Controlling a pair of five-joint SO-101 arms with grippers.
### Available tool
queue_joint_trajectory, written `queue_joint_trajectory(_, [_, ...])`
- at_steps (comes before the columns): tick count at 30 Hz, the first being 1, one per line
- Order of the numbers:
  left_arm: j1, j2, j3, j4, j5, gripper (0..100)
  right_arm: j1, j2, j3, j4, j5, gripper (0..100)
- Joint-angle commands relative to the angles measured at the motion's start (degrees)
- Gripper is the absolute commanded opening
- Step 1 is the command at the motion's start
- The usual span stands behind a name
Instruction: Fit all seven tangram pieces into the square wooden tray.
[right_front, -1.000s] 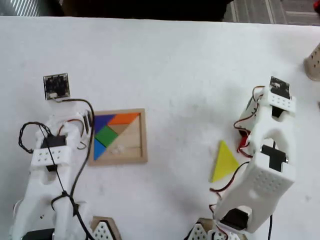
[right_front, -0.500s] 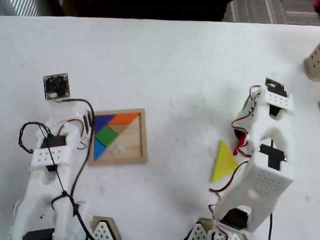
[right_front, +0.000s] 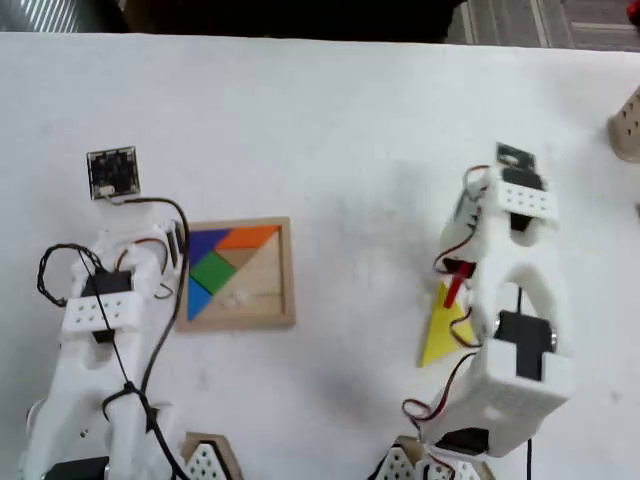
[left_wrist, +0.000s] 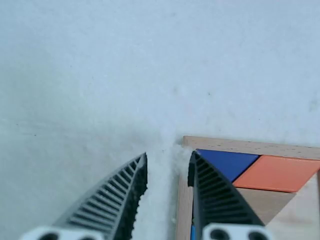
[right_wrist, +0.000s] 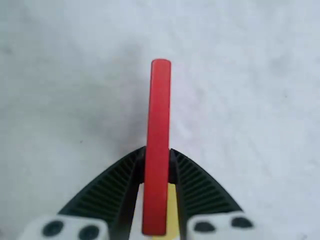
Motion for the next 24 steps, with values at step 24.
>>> queue_joint_trajectory(24, [0.7,0.0,-0.3,-0.3,-0.7,15,-38.3,-14.7,4.7,-7.8,-4.2,1.7])
